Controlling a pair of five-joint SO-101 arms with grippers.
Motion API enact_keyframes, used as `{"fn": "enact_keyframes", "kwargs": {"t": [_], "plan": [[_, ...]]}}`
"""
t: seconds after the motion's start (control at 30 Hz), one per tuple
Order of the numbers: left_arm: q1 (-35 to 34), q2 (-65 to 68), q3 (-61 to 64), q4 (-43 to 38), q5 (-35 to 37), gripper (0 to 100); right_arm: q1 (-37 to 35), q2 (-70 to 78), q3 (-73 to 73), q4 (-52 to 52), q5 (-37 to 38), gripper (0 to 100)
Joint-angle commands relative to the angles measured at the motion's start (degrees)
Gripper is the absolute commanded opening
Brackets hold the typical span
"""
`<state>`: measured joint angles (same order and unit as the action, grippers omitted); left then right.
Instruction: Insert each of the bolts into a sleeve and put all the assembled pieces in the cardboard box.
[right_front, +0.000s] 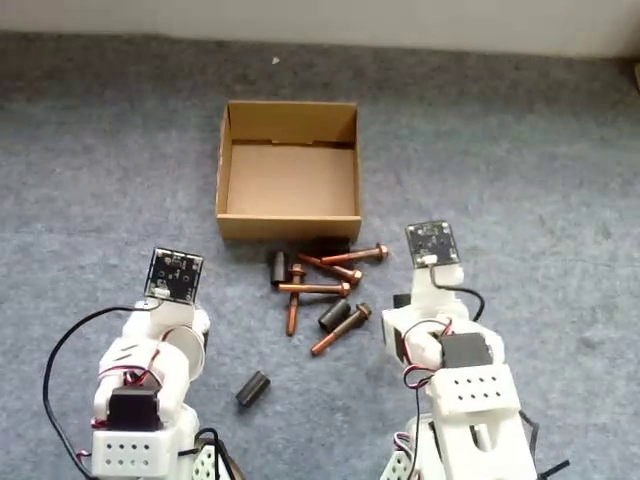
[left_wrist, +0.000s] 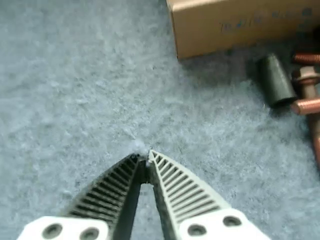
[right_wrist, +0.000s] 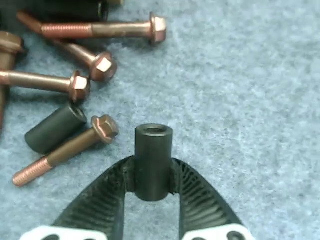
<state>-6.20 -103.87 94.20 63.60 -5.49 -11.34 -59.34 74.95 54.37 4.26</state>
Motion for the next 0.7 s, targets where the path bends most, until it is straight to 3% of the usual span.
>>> {"fn": "enact_keyframes", "kwargs": {"t": [0.0, 0.23, 0.6, 0.67], "plan": [[0.9, -0.3, -10.5, -1.9, -8.4, 2, 2.2, -1.4, -0.4, -1.0, -3.0, 0.5], [9.4, 4.6, -27.3, 8.9, -9.1, 2, 6.1, -1.5, -0.5, -1.9, -3.9, 0.5], [28.8, 47.1, -48.9, 14.1, -9.1, 3, 15.5, -1.5, -0.5, -3.5, -7.1, 0.5], [32.8, 52.3, -50.8, 14.1, -8.8, 6, 17.5, -1.5, -0.5, -3.9, -7.3, 0.5]]}}
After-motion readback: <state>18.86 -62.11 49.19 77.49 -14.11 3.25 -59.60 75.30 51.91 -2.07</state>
